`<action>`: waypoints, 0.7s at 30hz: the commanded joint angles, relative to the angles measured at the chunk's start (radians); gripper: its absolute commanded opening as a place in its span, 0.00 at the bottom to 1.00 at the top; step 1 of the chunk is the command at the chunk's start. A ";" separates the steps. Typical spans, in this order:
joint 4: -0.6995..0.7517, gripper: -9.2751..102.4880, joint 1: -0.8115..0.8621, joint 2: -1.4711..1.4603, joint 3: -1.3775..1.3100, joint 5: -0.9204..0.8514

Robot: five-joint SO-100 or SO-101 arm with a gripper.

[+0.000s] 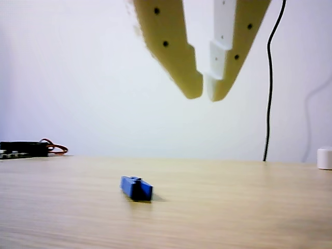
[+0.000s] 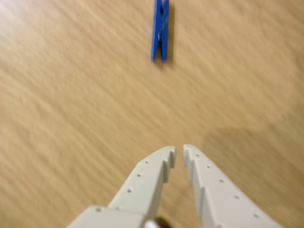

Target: Grasp a peg and put it in the crate.

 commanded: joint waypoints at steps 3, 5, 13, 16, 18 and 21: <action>-0.104 0.09 -0.018 -0.152 -0.218 0.037; -0.107 0.13 -0.029 -0.183 -0.232 0.037; -0.121 0.30 -0.032 -0.250 -0.264 0.020; -0.121 0.29 -0.025 -0.287 -0.318 0.023; -0.121 0.28 -0.023 -0.325 -0.364 0.034; -0.121 0.27 -0.021 -0.391 -0.433 0.035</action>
